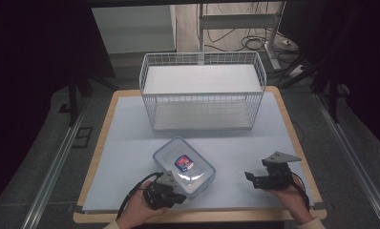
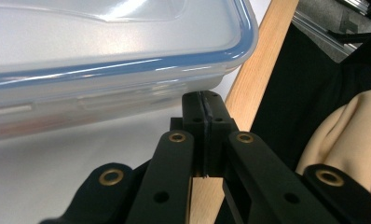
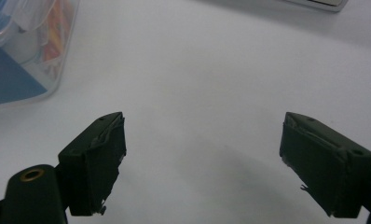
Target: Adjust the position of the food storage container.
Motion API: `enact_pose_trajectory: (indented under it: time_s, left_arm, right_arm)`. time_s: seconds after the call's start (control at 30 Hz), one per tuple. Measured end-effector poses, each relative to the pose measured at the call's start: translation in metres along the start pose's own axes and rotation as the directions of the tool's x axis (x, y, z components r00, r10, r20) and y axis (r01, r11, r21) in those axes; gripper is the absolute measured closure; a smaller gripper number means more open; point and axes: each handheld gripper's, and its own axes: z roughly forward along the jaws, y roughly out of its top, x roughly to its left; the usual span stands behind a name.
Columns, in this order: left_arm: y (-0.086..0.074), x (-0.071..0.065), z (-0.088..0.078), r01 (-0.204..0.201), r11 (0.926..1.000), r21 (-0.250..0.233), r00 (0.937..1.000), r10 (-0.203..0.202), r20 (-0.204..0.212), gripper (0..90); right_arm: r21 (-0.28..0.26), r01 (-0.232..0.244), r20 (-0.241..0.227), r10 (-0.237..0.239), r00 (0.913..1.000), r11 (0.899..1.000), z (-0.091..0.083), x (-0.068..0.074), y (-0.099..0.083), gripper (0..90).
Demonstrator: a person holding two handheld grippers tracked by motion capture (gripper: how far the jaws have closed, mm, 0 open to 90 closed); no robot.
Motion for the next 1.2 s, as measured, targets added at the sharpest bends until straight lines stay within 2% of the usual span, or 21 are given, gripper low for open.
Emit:
enact_pose_trajectory:
  time_s: [0.3, 1.2]
  left_arm:
    - [0.012, -0.001, 0.01, -0.006, 0.9999, -0.01, 1.0, 0.006, -0.005, 90.0]
    - [0.054, -0.002, 0.046, 0.031, 0.9984, -0.048, 0.9982, -0.034, -0.05, 90.0]
  right_arm:
    - [-0.001, 0.002, 0.001, -0.002, 1.0, 1.0, 0.0, 0.0, 0.0, 14.5]
    - [0.002, 0.004, 0.001, -0.004, 1.0, 1.0, 0.0, -0.001, -0.001, 14.5]
